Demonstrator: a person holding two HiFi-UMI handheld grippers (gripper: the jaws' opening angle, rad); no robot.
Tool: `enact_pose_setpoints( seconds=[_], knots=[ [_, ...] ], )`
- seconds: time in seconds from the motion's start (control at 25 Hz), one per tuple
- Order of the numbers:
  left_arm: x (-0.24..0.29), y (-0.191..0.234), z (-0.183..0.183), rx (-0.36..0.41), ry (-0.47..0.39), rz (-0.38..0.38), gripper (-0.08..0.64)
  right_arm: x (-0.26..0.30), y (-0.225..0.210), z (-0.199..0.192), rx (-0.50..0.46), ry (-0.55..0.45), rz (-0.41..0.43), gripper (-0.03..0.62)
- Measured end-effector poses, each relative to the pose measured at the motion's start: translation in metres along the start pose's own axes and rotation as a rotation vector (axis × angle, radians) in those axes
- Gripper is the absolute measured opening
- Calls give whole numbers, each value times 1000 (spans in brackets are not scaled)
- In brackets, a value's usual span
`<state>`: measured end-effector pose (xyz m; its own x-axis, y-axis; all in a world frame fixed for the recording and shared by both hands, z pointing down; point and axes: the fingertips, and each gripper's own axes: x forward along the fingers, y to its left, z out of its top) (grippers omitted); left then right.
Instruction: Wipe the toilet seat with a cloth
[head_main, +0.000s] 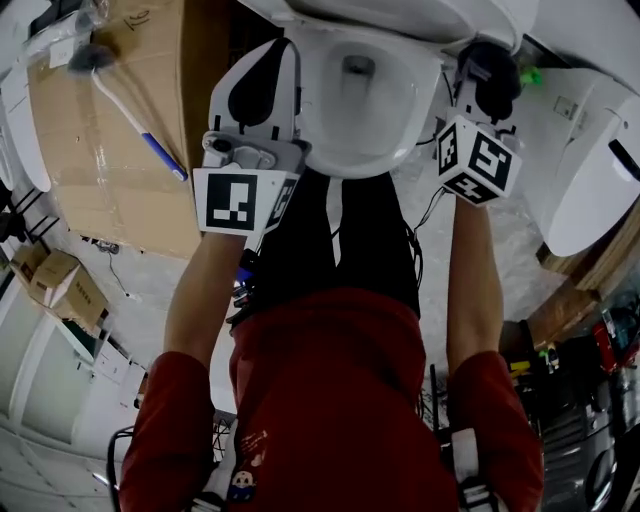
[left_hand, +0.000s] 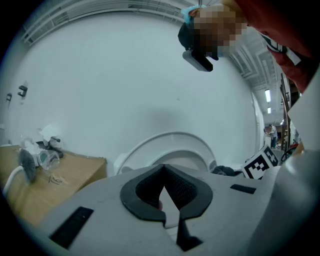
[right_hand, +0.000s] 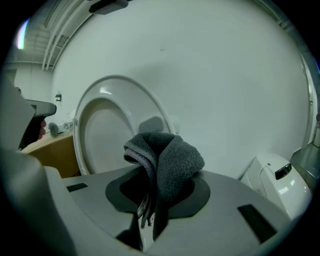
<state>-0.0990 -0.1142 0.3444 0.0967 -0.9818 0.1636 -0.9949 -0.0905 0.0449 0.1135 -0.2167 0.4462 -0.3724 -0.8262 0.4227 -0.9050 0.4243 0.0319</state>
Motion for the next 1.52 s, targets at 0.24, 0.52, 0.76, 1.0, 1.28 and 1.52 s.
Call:
enact_pose_setpoints(
  seconds=[0.24, 0.52, 0.76, 1.0, 1.28, 1.52],
  knots=[
    [5, 16, -25, 4, 12, -2, 11, 19, 3, -37, -33, 39, 11, 84],
    [6, 19, -53, 7, 29, -26, 11, 36, 9, -83, -15, 117, 3, 84],
    [-1, 16, -78, 15, 58, -49, 11, 45, 22, -111, 2, 117, -1, 84],
    [3, 1, -105, -24, 66, -87, 11, 44, 19, -112, -1, 38, -34, 84],
    [2, -7, -131, -38, 84, -102, 11, 47, 36, -124, -28, 21, -19, 84],
    [1, -5, -143, -46, 104, -94, 11, 66, 44, -161, -13, 117, -3, 83]
  ],
)
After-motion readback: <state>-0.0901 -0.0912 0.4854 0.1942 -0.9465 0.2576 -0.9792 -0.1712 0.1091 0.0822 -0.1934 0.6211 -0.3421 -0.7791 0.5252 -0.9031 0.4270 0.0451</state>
